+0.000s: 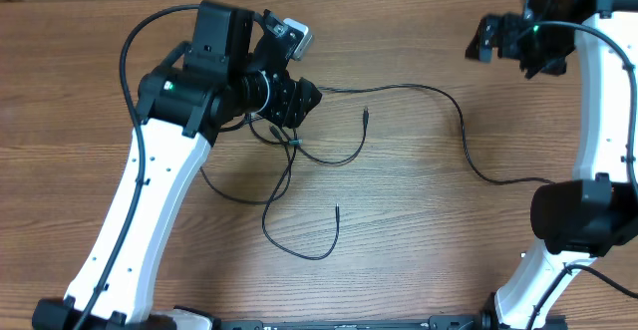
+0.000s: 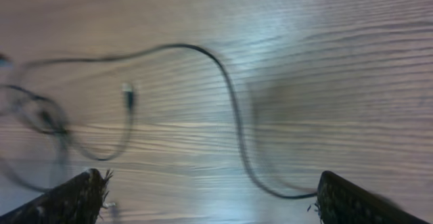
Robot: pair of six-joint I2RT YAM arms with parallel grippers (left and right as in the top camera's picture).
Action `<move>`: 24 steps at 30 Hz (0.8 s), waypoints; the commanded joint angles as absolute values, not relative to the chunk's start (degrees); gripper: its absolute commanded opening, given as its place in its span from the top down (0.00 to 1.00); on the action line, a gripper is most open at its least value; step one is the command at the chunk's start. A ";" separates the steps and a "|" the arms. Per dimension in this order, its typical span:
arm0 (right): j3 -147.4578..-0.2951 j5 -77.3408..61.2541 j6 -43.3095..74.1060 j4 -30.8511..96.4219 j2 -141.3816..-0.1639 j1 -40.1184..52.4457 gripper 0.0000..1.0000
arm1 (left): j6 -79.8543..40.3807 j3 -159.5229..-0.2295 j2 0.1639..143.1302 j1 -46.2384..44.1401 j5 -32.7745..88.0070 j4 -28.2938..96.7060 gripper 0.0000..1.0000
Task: Untangle cables
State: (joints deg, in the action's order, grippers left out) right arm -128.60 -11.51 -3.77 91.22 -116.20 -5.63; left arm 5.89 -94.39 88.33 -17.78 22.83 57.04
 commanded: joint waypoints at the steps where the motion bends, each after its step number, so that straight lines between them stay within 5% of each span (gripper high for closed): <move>1: -119.57 -7.33 -11.75 87.53 -115.33 -5.37 0.02 | 4.23 -94.72 84.71 -18.85 23.79 56.73 0.32; 11: -96.75 -12.10 -17.89 72.10 -115.33 -3.95 0.03 | 4.23 -94.74 83.05 -18.90 23.40 56.80 0.30; 15: -92.90 -13.39 -17.87 68.51 -115.33 -2.76 0.36 | 4.23 -94.72 83.05 -18.90 23.42 56.73 0.30; 19: -89.56 -13.45 -17.85 66.13 -115.33 -1.69 0.55 | 4.21 -94.74 83.02 -18.90 23.42 56.75 0.30; 23: -87.57 -13.65 -17.56 64.79 -115.33 -1.21 0.56 | 4.21 -94.72 83.02 -18.90 23.44 56.73 0.31; 24: -87.42 -13.63 -17.34 64.55 -115.33 -1.23 0.71 | 4.23 -94.72 83.02 -18.90 23.42 56.75 0.31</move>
State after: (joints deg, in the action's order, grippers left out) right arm -88.23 -12.95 -17.34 65.45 -116.22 -1.39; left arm 4.60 -94.41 83.79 -18.68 22.96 57.04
